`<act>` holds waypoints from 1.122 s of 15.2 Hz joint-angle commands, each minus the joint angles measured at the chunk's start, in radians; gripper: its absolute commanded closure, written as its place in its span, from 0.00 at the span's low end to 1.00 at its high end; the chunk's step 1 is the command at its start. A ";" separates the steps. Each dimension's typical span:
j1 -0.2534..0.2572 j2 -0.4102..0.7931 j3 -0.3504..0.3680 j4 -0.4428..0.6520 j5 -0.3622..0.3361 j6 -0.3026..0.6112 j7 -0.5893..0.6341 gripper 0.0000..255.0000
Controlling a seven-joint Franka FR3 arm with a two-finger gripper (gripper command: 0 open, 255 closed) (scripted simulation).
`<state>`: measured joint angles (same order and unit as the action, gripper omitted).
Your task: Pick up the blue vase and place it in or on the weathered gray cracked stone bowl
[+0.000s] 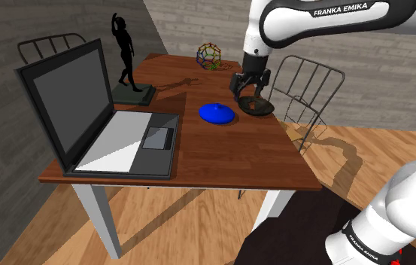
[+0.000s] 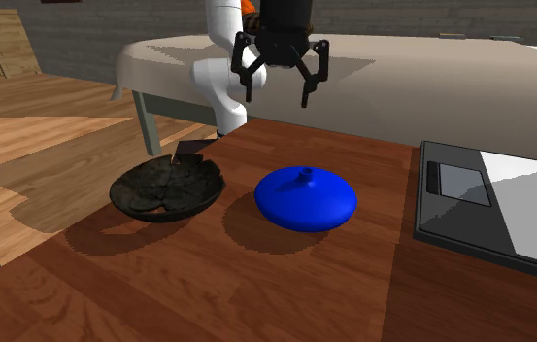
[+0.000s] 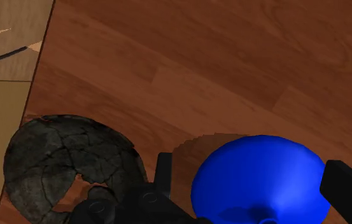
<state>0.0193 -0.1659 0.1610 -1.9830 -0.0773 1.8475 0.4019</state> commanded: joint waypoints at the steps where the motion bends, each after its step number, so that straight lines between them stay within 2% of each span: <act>1: 0.002 0.081 0.012 0.070 -0.018 0.016 0.030 0.00; 7: 0.028 0.311 0.036 0.309 -0.081 0.013 0.117 0.00; 14: 0.023 0.326 0.030 0.236 -0.088 0.102 0.122 0.00; 17: 0.023 0.328 0.030 0.231 -0.088 0.109 0.122 0.00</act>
<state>0.0425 0.1617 0.1908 -1.7504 -0.1653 1.9533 0.5241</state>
